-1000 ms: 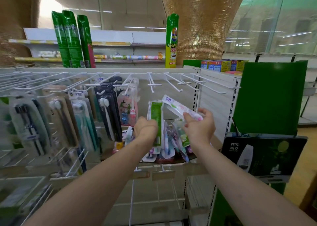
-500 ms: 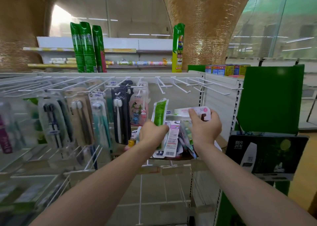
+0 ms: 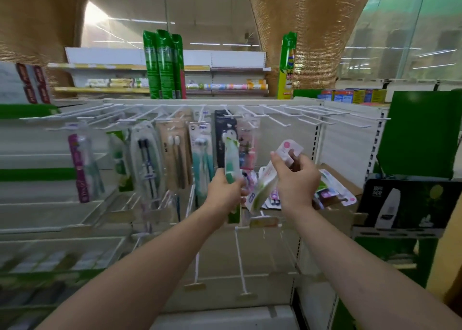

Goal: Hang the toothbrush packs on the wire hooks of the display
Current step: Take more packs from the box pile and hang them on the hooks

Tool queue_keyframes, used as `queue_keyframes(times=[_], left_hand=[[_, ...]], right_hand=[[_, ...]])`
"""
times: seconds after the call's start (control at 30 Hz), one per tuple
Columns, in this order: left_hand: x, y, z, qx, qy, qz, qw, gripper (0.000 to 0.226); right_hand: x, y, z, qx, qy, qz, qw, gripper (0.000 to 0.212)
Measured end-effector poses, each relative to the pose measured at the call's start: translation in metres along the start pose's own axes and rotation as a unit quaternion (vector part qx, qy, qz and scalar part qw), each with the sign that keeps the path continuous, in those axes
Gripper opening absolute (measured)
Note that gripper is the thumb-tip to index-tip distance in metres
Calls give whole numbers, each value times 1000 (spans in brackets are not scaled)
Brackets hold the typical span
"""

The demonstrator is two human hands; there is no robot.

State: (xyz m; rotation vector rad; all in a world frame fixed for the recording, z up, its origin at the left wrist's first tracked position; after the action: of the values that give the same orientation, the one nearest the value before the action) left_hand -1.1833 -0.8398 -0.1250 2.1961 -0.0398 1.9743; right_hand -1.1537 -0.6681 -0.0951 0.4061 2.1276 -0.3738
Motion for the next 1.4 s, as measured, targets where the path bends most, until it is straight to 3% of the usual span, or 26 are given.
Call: queue_keyframes(times=[0.07,0.17,0.33,0.53,0.7,0.87,1.4], left_hand=[[0,21,16,-5,-12,9,1000,30],[-1,59,37,20,-25,0,999,23],[-7,119,63,61,-10,-29,998,22],[-10,166,76,89,-27,-8,996,17],[-8,184,72,110,-34,37,993,14],[-11,208,58,145,-29,39,988,15],[-27,288,16,258,-1,47,965,23]], right_hand=[[-8,-25,19,-26,8,15,1000,26],[-19,-61,45,-51,7,15,999,21],[-38,-100,80,-38,36,34,998,16],[-36,-148,95,-123,-19,15,992,15],[-42,-176,98,-204,-9,60,977,18],[-33,-207,89,-259,-26,36,965,31],[-3,-307,63,-330,-24,-23,943,31]])
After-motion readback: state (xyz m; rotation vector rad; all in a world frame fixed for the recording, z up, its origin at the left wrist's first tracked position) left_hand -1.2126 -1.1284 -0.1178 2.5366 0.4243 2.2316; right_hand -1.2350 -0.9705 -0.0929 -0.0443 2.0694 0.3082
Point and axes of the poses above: each hand's wrist, its own z-axis away from the middle knuckle, its own y-axis out of the back of the hand, x = y × z, the point moved 5 cm from there along -z, towards the middle knuckle, and after that the axes turned 13 degrees about -x, right-handed, at the moved point
